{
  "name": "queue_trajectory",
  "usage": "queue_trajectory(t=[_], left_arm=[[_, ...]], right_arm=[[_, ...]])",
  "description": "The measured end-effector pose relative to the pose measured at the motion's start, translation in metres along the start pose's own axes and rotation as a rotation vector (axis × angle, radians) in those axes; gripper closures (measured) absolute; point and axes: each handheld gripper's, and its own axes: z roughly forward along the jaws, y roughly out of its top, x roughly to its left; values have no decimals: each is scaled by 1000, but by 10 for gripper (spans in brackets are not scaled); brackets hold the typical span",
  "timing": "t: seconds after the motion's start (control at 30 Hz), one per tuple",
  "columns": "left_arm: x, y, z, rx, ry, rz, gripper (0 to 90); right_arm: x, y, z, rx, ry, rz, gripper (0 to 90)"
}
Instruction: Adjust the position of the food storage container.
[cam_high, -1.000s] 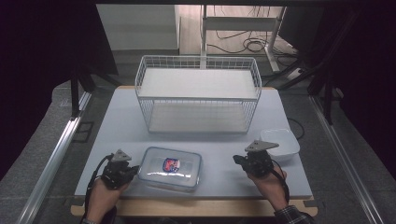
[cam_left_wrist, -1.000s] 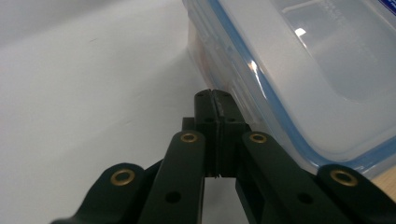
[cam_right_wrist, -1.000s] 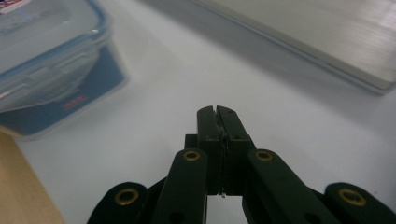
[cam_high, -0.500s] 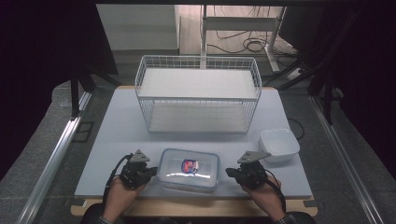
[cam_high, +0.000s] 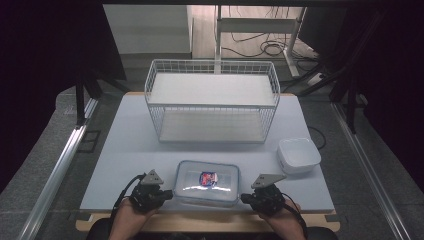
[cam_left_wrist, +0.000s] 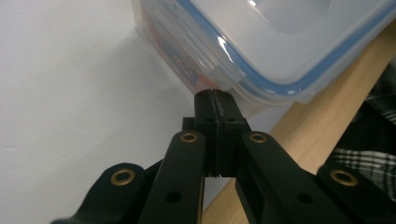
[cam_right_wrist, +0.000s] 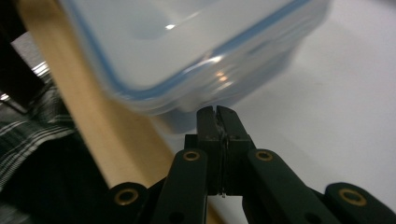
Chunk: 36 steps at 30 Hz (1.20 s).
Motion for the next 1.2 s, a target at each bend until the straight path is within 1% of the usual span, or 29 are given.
queue_trajectory(t=[0.07,0.1,0.13,0.17,0.2,0.23,0.3,0.33,0.37,0.4,0.47,0.5,0.57,0.63,0.7,0.73,0.77,0.8,0.87,0.93,0.97,1.0,1.03,1.07,1.1,1.13,1.2], left_arm=[[0,2,0,-7,11,0,900],[1,2,0,-14,10,-3,900],[1,2,0,-14,7,-4,900],[1,3,1,-15,1,-6,900],[1,3,2,-16,-1,-8,900],[0,4,3,-13,5,-4,900],[-1,9,7,-12,19,6,900],[-1,9,7,-12,19,6,900],[1,12,11,-13,22,4,900],[1,12,11,-13,22,4,900],[3,16,14,-14,23,1,900],[5,18,17,-18,15,-1,900],[6,20,18,-23,12,-8,900],[8,24,22,-27,6,-7,900],[9,25,24,-27,9,-6,900],[10,27,26,-26,11,-2,900],[12,29,28,-24,18,4,900],[12,29,28,-24,18,4,900],[17,33,32,-26,18,-4,900],[18,35,33,-28,23,-7,900],[21,38,35,-27,45,-5,900],[23,40,37,-26,51,-5,900],[23,40,37,-26,51,-5,900],[26,44,39,-27,55,-11,900],[27,46,40,-29,56,-17,900],[28,47,42,-29,54,-13,900],[28,48,42,-31,58,-15,900]], right_arm=[[4,-1,-1,-5,9,-4,889],[5,-1,-1,-8,1,-11,889],[5,0,-3,-20,-4,-5,891],[5,0,-3,-20,-4,-5,891],[2,0,-3,-21,-19,0,892],[2,0,-3,-21,-19,0,892],[-4,0,-2,-25,-28,19,893],[-4,0,-2,-25,-28,19,893],[-8,1,-1,-24,-43,19,893],[-8,1,-1,-24,-43,19,893],[-12,3,0,-23,-54,17,893],[-16,4,1,-25,-64,19,893],[-18,5,2,-23,-66,20,893],[-29,7,4,-33,-71,34,893],[-31,8,4,-35,-72,34,893],[-36,10,6,-39,-85,38,894],[-37,11,7,-41,-88,41,893],[-37,11,7,-41,-88,41,893],[-44,14,9,-45,-92,41,894],[-45,15,10,-45,-91,41,894],[-48,17,11,-49,-88,44,894],[-49,17,12,-49,-88,40,894],[-49,17,12,-49,-88,40,894],[-49,18,13,-48,-99,32,894],[-49,19,13,-47,-99,31,894],[-50,20,13,-45,-107,28,894],[-53,20,14,-45,-106,33,894]])
